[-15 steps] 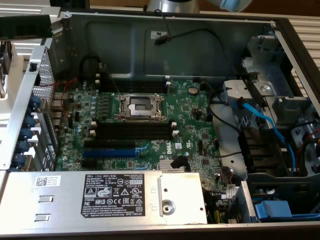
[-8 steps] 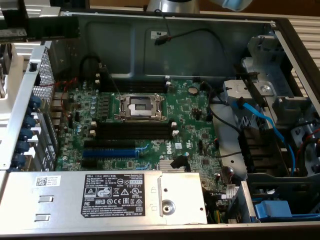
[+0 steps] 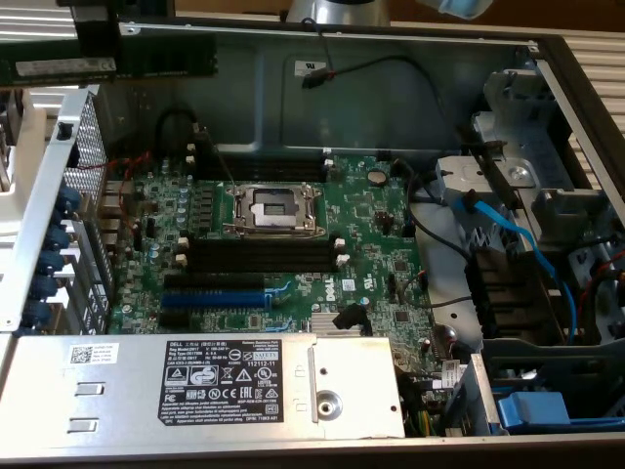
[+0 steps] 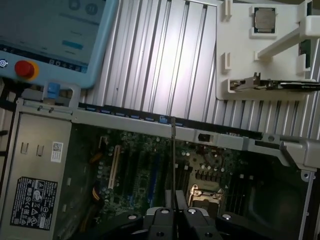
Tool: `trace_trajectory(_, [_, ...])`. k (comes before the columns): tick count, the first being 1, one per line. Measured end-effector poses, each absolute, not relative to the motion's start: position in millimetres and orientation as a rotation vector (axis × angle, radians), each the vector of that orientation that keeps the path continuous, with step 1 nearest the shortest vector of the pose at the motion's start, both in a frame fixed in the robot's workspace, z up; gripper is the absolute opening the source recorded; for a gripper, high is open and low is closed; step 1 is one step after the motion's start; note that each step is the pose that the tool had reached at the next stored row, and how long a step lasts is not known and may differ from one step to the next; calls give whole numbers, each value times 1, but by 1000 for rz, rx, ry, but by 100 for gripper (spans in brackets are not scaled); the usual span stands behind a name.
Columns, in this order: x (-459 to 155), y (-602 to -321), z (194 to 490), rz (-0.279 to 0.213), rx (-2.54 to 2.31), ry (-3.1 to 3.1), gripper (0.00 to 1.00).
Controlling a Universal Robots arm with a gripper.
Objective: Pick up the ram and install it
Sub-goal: 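Pick up the ram and move it above insertion slot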
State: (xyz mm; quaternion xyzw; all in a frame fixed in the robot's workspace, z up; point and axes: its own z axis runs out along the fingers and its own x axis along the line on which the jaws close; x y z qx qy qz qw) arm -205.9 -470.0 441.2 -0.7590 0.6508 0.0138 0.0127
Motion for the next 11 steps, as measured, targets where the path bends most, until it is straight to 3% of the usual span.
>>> trace_trajectory(11, [-182, -467, 442, 40, -2352, 2046, 12])
